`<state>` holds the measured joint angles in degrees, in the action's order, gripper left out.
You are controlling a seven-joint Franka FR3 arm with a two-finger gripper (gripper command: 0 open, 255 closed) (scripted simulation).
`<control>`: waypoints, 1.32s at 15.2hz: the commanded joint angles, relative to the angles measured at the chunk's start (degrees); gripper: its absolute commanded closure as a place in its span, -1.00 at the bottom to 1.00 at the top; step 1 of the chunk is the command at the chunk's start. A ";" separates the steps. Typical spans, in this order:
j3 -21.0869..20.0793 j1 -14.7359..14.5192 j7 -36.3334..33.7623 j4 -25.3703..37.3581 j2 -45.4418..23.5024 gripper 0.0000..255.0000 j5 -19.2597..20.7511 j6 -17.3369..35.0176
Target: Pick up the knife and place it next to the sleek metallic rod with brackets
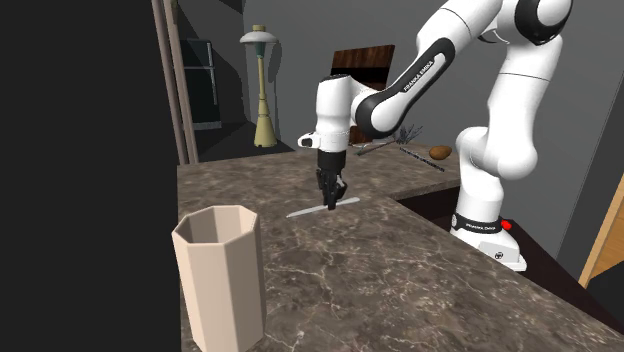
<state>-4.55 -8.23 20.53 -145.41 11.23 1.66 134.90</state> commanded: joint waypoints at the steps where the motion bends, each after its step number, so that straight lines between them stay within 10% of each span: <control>1: 0.07 -0.01 0.18 0.53 1.07 1.00 -0.14 -1.64; 15: 0.35 -0.19 0.95 6.30 6.90 1.00 -0.78 -13.23; 20: 4.42 2.23 6.58 -1.01 15.09 1.00 0.57 -13.94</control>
<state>-1.26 -6.70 25.56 -145.01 24.74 1.76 121.12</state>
